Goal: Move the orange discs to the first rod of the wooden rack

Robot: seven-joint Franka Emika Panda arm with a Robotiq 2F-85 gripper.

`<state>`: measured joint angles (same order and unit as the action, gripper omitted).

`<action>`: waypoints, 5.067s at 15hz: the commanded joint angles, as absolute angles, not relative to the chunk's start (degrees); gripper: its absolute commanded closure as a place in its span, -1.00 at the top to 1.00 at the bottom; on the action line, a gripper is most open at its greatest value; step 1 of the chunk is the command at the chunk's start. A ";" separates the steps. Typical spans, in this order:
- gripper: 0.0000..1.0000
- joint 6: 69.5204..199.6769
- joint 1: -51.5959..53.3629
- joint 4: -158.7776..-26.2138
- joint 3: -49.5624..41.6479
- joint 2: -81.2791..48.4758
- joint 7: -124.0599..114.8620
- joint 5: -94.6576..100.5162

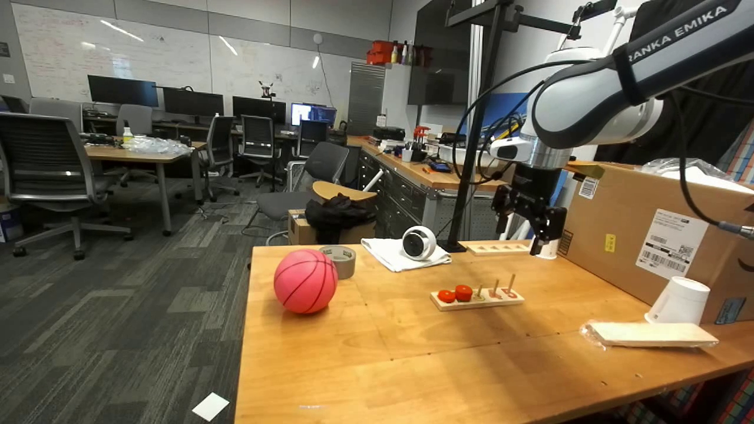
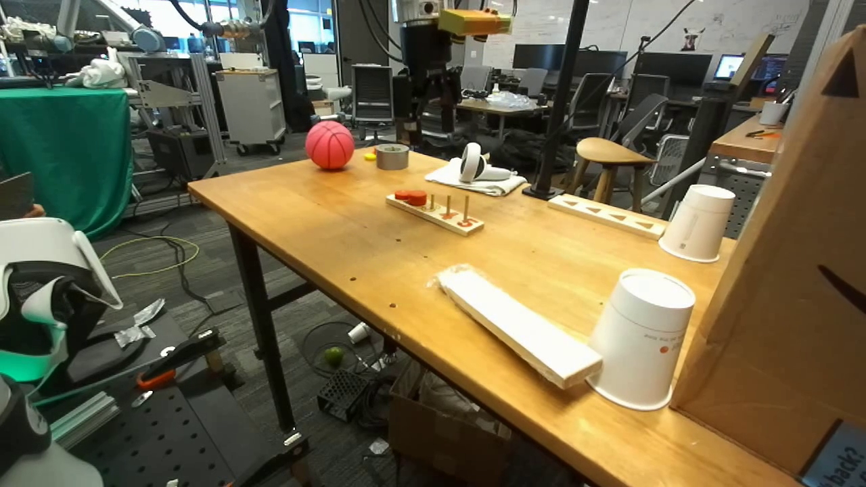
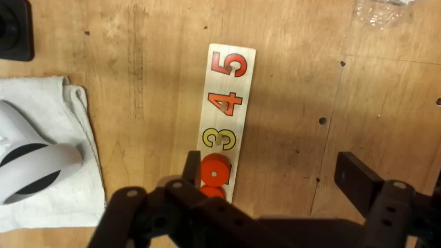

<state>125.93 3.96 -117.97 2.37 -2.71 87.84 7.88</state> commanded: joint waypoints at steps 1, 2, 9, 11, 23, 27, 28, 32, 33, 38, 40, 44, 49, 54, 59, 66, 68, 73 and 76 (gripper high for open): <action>1.00 126.30 4.20 -111.12 4.16 -8.18 92.23 7.61; 1.00 125.69 4.26 -108.90 4.68 -9.89 92.91 7.57; 1.00 121.38 4.91 -100.14 7.77 -18.03 95.47 8.49; 1.00 119.53 5.18 -99.93 8.24 -18.48 95.43 8.85; 1.00 125.60 4.19 -103.49 8.99 -19.24 98.68 7.57; 1.00 124.37 3.12 -104.42 8.91 -20.28 98.92 7.07; 1.00 124.41 2.97 -104.69 8.92 -20.57 98.90 7.11; 1.00 125.37 2.82 -105.84 9.31 -21.65 99.22 6.75; 1.00 125.32 2.78 -106.19 9.36 -21.88 99.14 6.57; 1.00 127.49 2.64 -107.07 8.99 -21.94 98.69 7.26; 1.00 130.64 2.56 -107.03 8.76 -22.00 98.96 7.95; 1.00 134.15 2.21 -106.67 8.49 -22.39 99.11 8.19; 1.00 127.60 1.88 -105.82 8.61 -23.11 98.17 6.63; 1.00 127.67 2.11 -106.04 8.76 -23.03 97.99 6.93; 1.00 128.36 2.35 -106.47 9.16 -22.78 97.96 6.87; 1.00 128.80 2.55 -106.76 9.18 -22.94 97.85 7.12; 0.49 128.84 2.56 -106.77 9.20 -23.02 97.88 7.11; -0.30 128.71 2.28 -107.03 9.19 -23.01 97.88 6.65; -0.66 128.71 1.94 -107.22 9.22 -23.03 97.97 6.10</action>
